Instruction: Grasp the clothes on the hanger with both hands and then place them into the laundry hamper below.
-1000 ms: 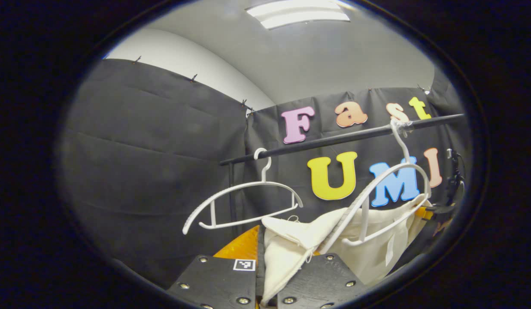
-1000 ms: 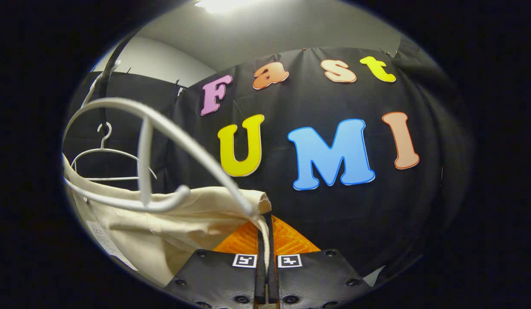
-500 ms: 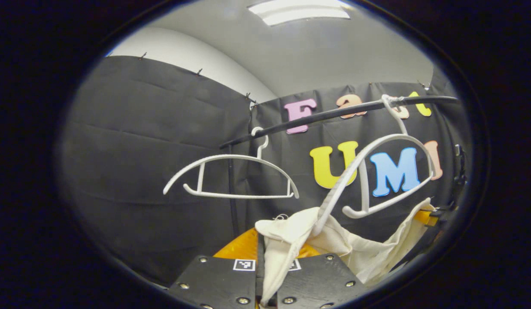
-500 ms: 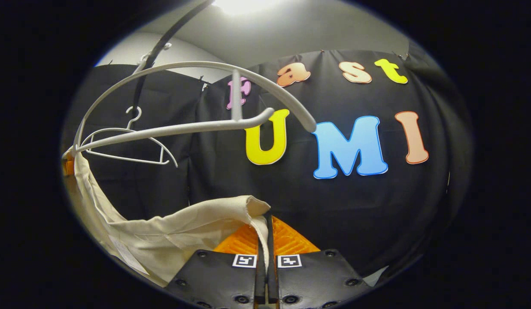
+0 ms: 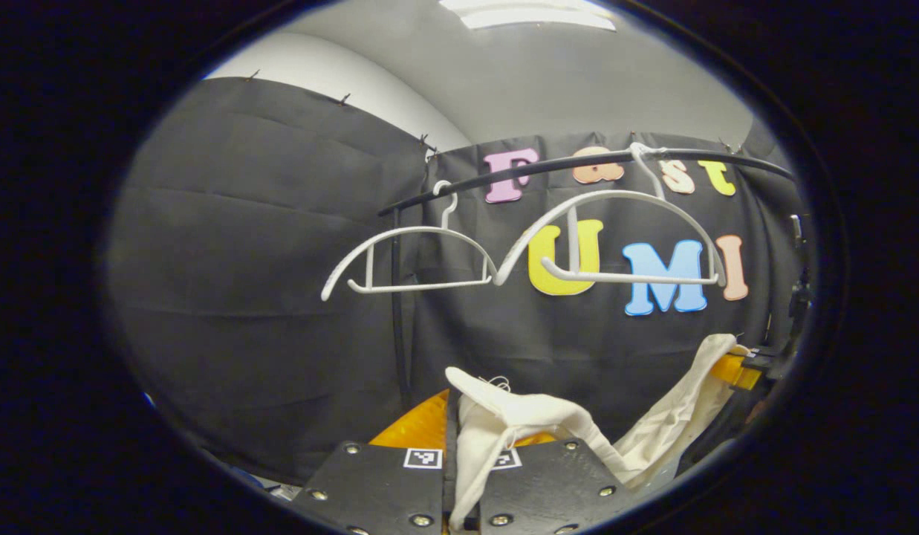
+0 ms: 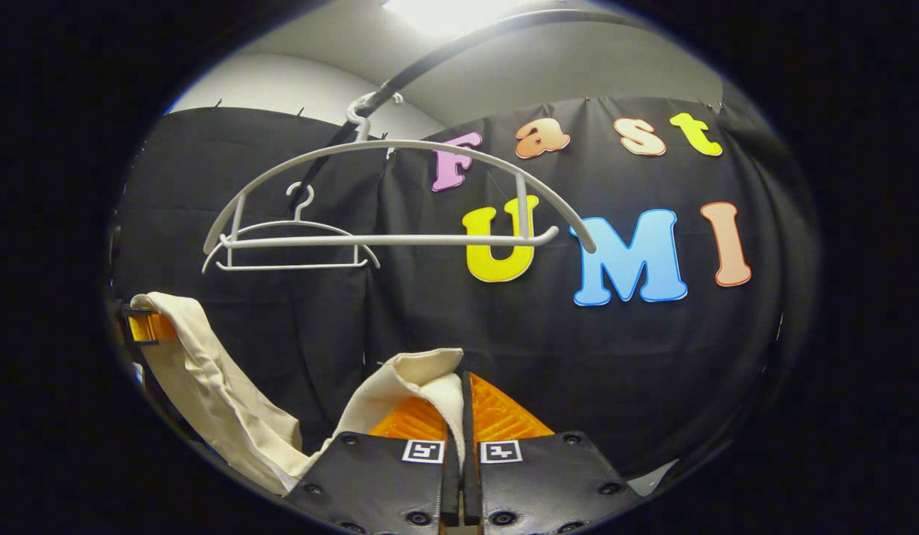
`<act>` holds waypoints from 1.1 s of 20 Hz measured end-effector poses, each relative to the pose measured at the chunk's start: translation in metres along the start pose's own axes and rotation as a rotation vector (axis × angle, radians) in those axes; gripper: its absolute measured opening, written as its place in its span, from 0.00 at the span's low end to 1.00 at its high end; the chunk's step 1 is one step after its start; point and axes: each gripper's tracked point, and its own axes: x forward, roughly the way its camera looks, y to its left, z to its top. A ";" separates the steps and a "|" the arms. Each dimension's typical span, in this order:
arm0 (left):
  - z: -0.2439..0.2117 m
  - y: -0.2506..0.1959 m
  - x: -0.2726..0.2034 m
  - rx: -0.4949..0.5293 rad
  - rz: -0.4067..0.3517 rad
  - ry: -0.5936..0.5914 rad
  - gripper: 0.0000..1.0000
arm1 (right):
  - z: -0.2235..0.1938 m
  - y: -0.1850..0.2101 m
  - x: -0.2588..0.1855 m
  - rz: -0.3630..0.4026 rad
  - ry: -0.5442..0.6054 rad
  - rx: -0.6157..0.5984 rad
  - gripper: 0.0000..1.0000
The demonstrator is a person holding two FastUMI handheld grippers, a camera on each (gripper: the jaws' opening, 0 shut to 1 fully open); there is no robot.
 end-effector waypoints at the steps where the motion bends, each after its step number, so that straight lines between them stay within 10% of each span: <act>1: 0.002 -0.003 -0.004 -0.001 -0.013 0.001 0.01 | 0.002 0.012 -0.008 0.015 0.001 0.008 0.00; 15: 0.004 0.029 -0.075 -0.070 -0.139 0.013 0.02 | 0.014 0.209 -0.077 0.294 0.046 0.098 0.04; 22: -0.094 0.036 -0.080 -0.083 -0.155 0.145 0.02 | -0.086 0.226 -0.088 0.267 0.216 0.126 0.04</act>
